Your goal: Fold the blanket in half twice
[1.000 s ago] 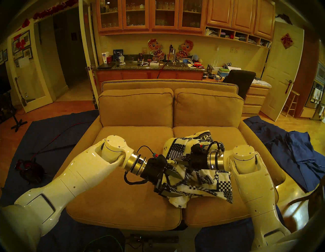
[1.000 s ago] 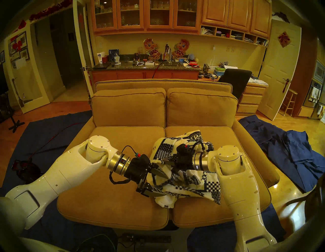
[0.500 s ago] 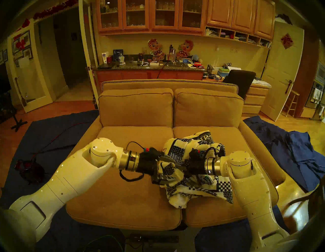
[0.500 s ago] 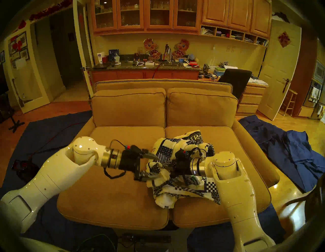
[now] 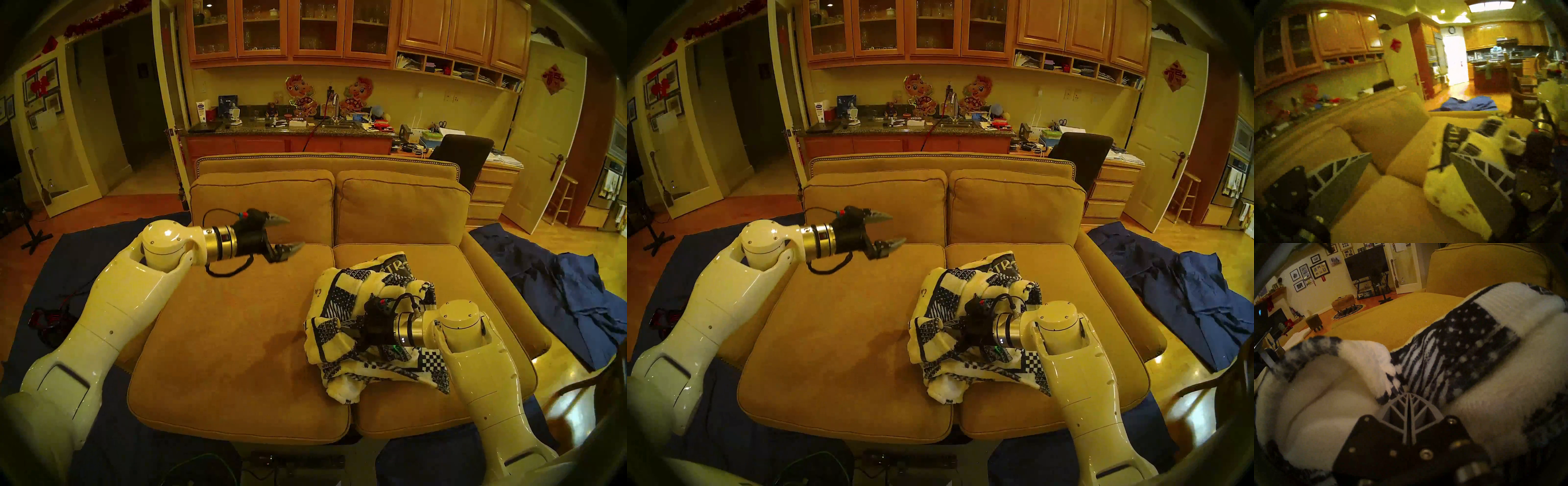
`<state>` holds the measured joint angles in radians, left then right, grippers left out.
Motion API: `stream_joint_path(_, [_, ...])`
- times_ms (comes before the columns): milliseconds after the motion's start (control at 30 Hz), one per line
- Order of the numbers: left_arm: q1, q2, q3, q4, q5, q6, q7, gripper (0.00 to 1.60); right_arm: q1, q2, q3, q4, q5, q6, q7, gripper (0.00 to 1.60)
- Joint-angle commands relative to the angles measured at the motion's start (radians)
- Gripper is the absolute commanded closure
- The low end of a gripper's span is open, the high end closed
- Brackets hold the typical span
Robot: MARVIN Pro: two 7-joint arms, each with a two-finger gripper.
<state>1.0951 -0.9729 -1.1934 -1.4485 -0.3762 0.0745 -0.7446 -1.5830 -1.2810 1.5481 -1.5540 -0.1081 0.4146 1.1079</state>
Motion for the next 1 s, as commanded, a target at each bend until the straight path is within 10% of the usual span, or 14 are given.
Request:
stream_joint_path(0, [-0.063,-0.101,-0.004,0.015,0.053,-0.1,0.103,0.0,-0.017,-0.011,0.002,0.045,-0.008,0.003,-0.026,1.6])
stream_joint_path(333, [-0.02,-0.187,-0.048,0.04,0.159,-0.255,0.293,0.0,-0.021,-0.007,0.092,-0.105,0.079,0.009,0.012,1.6])
stream_joint_path(967, [0.13,-0.217,-0.034,-0.137,0.403,-0.295,0.571,0.0,-0.078,-0.052,0.377,-0.348,0.209,0.037,-0.006,1.6])
